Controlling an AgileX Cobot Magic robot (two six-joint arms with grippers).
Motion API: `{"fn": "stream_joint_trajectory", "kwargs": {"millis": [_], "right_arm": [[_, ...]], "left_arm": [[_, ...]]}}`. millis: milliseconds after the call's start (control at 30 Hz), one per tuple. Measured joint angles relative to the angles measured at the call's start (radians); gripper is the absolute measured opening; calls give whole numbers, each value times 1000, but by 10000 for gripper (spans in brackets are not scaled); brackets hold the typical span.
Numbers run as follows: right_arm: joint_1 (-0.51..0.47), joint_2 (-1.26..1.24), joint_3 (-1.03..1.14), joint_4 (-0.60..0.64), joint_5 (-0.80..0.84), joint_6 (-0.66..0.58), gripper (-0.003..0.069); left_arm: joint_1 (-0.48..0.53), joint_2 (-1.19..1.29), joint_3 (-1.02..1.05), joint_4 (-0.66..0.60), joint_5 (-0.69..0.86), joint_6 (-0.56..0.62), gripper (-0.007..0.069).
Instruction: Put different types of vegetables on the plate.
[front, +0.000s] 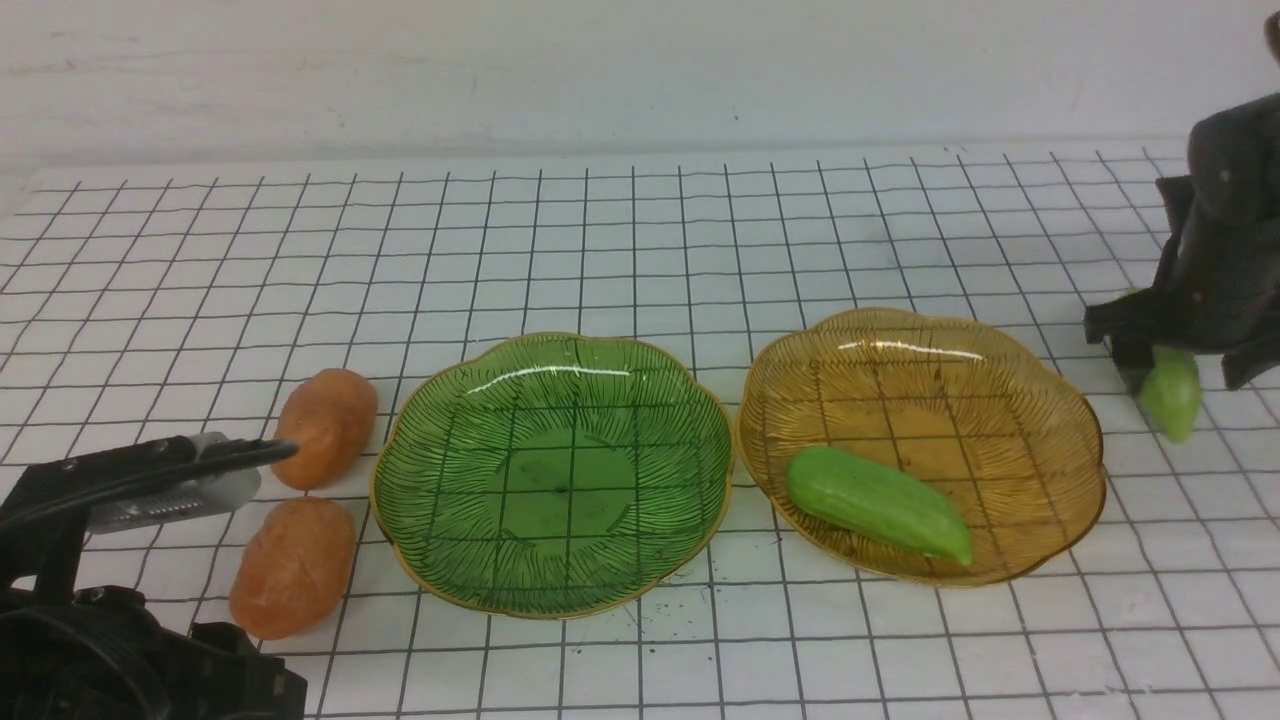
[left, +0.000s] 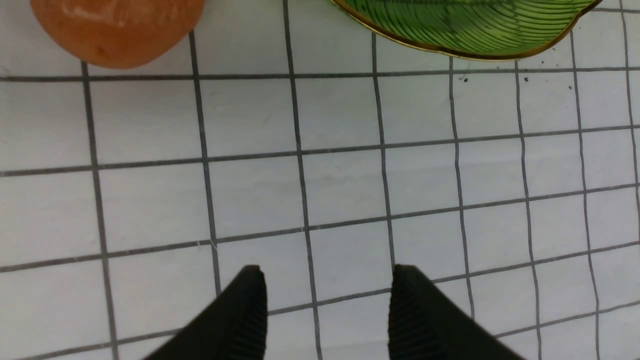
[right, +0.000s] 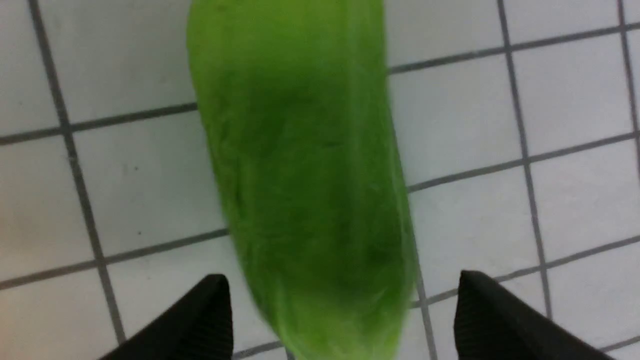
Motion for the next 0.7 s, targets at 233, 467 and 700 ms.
{"fn": "stream_joint_trajectory", "kwargs": {"millis": [233, 467, 700], "right_arm": [[0, 21, -2, 14, 0, -22, 391], [0, -39, -77, 54, 145, -101, 368], [6, -189, -68, 403, 194, -239, 368]], "left_arm": [[0, 0, 0, 0, 0, 0, 311], [0, 0, 0, 0, 0, 0, 311], [0, 0, 0, 0, 0, 0, 311]]}}
